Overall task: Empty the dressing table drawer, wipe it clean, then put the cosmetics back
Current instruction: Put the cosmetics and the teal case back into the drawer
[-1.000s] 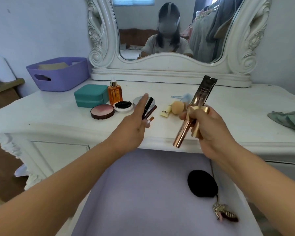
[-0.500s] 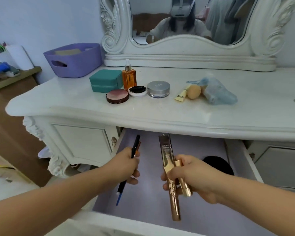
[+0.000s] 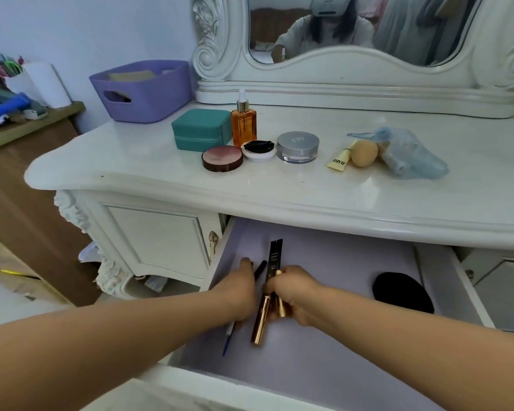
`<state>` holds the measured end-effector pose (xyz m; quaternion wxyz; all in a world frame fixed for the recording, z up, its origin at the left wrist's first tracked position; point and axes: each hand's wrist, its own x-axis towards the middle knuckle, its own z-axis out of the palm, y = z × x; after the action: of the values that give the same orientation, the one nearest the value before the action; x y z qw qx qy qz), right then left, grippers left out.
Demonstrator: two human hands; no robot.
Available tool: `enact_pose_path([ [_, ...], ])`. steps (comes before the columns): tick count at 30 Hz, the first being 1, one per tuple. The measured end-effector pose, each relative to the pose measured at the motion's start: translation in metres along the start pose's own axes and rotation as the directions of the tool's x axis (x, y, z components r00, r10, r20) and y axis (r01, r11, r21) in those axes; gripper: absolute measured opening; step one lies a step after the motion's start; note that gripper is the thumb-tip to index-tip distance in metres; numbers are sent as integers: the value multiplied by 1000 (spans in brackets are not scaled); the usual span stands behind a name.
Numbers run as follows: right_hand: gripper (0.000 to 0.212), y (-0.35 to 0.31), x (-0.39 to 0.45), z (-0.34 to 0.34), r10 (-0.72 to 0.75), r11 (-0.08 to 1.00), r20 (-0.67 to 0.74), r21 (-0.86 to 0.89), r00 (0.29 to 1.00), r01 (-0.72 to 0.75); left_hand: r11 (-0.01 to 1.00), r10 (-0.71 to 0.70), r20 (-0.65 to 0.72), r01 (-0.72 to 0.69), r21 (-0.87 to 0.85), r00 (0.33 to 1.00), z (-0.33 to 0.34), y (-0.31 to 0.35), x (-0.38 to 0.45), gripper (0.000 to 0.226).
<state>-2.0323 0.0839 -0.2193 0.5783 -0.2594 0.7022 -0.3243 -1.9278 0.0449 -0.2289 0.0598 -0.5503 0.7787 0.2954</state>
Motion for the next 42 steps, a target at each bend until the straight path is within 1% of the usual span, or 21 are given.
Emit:
enact_pose_path([
  [1, 12, 0, 3, 2, -13, 1000, -9, 18, 1000, 13, 999, 43, -35, -42, 24, 998, 1, -1, 3, 57],
  [3, 23, 2, 6, 4, -50, 998, -30, 39, 998, 51, 990, 113, -98, -104, 96, 989, 3, -4, 8, 61],
  [5, 29, 3, 7, 5, -92, 995, -55, 35, 994, 94, 973, 152, -122, -127, 194, 981, 5, -5, 9, 62],
  [8, 29, 3, 5, 3, -113, 992, -41, 44, 993, 115, 909, 228, -134, -162, 385, 964, 5, -6, 7, 58],
  [10, 28, 3, 3, 0, -111, 994, -19, 21, 994, 111, 875, 248, -128, -165, 456, 960, 2, -5, 4, 55],
  [12, 27, 3, 0, -3, -92, 996, -1, 5, 996, 92, 831, 283, -117, -182, 526, 952, -2, -5, 0, 44],
  [13, 31, 3, -2, -5, -83, 997, 4, 4, 997, 83, 807, 311, -113, -200, 556, 944, -3, -5, -1, 40],
  [16, 53, 4, -6, -13, -69, 998, 5, -12, 998, 69, 761, 415, -108, -280, 585, 903, -7, -8, -4, 36],
  [18, 58, 7, -8, -21, -125, 984, -9, -127, 992, 122, 740, 490, -97, -355, 572, 866, -12, -12, -6, 37],
  [20, 55, 12, -10, -29, -220, 923, 2, -322, 976, 209, 695, 581, -60, -456, 556, 812, -16, -18, -8, 44],
  [21, 48, 14, -11, -33, -277, 866, 28, -426, 960, 262, 667, 619, -23, -510, 544, 785, -18, -20, -9, 49],
  [22, 41, 17, -13, -36, -332, 798, 68, -512, 941, 319, 641, 637, 36, -555, 530, 770, -20, -22, -11, 55],
  [24, 34, 22, -14, -38, -397, 662, 160, -632, 904, 403, 593, 607, 173, -586, 552, 776, -22, -23, -16, 73],
  [26, 33, 26, -14, -37, -441, 549, 230, -696, 867, 464, 533, 568, 238, -572, 624, 788, -21, -24, -17, 86],
  [29, 36, 28, -11, -31, -493, 476, 308, -687, 814, 549, 501, 558, 193, -513, 696, 807, -18, -27, -13, 87],
  [32, 41, 28, -10, -26, -489, 506, 377, -612, 787, 608, 495, 565, 103, -437, 751, 818, -18, -31, -5, 74],
  [35, 41, 28, -10, -22, -461, 644, 388, -473, 798, 602, 476, 592, 43, -392, 787, 805, -16, -36, 3, 66],
  [36, 42, 28, -10, -21, -445, 694, 388, -420, 807, 585, 464, 607, 31, -385, 798, 794, -17, -36, 3, 65],
  [37, 44, 28, -9, -19, -431, 728, 392, -382, 813, 570, 463, 596, 42, -386, 798, 802, -18, -34, 2, 68],
  [40, 50, 29, -8, -15, -426, 739, 424, -346, 799, 578, 470, 499, 123, -387, 793, 858, -21, -33, -1, 83],
  [42, 51, 28, -6, -12, -443, 697, 416, -398, 794, 597, 449, 516, 126, -393, 803, 847, -26, -31, 0, 74],
])
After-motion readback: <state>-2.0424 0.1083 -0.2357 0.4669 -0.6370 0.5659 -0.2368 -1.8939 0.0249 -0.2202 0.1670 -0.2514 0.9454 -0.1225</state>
